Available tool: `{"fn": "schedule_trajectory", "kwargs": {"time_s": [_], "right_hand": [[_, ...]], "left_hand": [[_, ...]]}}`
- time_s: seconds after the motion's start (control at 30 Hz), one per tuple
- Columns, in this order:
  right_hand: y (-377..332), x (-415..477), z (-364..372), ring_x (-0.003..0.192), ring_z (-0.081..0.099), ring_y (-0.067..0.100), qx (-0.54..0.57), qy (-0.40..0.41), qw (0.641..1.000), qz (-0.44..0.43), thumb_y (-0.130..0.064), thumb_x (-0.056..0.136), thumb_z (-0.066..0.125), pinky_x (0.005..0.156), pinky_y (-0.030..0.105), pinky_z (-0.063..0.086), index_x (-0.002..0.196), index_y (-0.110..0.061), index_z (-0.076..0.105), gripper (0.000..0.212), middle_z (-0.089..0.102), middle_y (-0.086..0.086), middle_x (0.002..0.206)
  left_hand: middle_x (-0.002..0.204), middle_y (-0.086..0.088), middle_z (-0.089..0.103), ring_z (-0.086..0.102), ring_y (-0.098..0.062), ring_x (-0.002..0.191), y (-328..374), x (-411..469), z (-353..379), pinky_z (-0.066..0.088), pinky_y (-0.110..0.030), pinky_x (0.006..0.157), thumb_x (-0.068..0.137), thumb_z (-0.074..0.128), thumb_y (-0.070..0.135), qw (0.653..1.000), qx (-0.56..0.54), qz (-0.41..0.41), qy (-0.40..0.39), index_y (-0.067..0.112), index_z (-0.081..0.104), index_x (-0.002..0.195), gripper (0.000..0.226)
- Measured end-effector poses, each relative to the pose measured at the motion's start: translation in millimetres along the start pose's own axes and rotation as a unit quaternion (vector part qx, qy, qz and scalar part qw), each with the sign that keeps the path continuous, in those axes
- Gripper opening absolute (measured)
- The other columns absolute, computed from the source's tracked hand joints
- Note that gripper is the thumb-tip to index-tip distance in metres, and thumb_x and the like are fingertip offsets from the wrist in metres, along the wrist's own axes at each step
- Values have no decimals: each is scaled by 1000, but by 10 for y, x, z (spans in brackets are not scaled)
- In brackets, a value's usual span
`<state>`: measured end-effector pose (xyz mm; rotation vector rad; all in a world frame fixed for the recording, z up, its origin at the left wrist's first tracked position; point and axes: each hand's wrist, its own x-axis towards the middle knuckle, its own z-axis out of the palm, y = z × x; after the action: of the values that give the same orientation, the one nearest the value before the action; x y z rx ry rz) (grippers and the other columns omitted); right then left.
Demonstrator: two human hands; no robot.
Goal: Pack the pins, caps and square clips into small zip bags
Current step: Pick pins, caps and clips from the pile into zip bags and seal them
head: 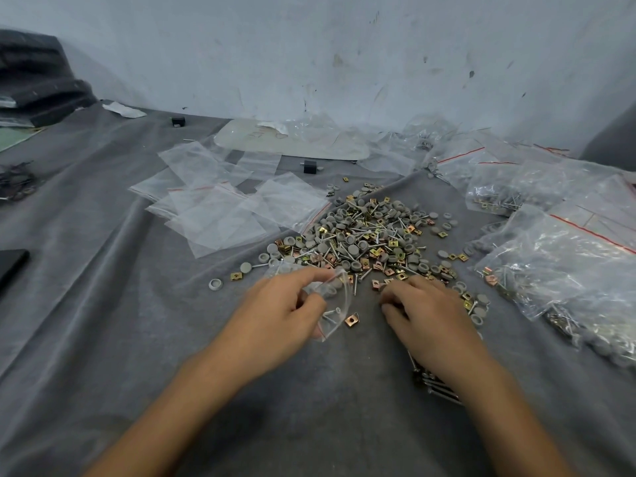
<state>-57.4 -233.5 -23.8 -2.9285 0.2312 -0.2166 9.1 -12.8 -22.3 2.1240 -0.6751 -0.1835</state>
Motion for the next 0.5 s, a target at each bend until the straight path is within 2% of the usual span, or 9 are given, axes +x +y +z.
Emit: {"fn": "schedule_trajectory", "kwargs": {"time_s": [0.17, 0.33, 0.4, 0.5], "right_hand": [[-23, 18, -10, 107, 51, 17, 4, 9, 999, 32, -32, 100, 51, 94, 38, 42, 102, -34, 61, 10, 62, -11, 109], [-15, 20, -1, 106, 51, 16, 10, 27, 999, 46, -28, 103, 48, 94, 38, 43, 105, -32, 58, 11, 61, -11, 109], [23, -7, -26, 96, 53, 13, 67, 63, 995, 34, -24, 102, 51, 84, 36, 44, 97, -32, 57, 11, 60, -16, 97], [81, -45, -106, 75, 58, 3, 243, 75, 967, 24, -22, 101, 56, 62, 20, 41, 92, -32, 61, 14, 60, -17, 77]], "left_hand": [[67, 9, 74, 66, -16, 58, 15, -6, 6, 56, -48, 62, 89, 40, 36, 1000, 6, -3, -6, 49, 57, 130, 46], [66, 2, 72, 65, -7, 56, 7, -19, 2, 55, -50, 60, 89, 40, 38, 1000, 6, -2, -2, 50, 57, 129, 46], [66, 4, 72, 64, -14, 56, 14, -18, 0, 54, -51, 59, 87, 39, 40, 1000, 6, -3, 0, 50, 57, 130, 47], [66, 4, 73, 65, -13, 56, 25, -8, 10, 54, -51, 60, 88, 40, 38, 1000, 5, -5, -2, 48, 58, 130, 46]]}}
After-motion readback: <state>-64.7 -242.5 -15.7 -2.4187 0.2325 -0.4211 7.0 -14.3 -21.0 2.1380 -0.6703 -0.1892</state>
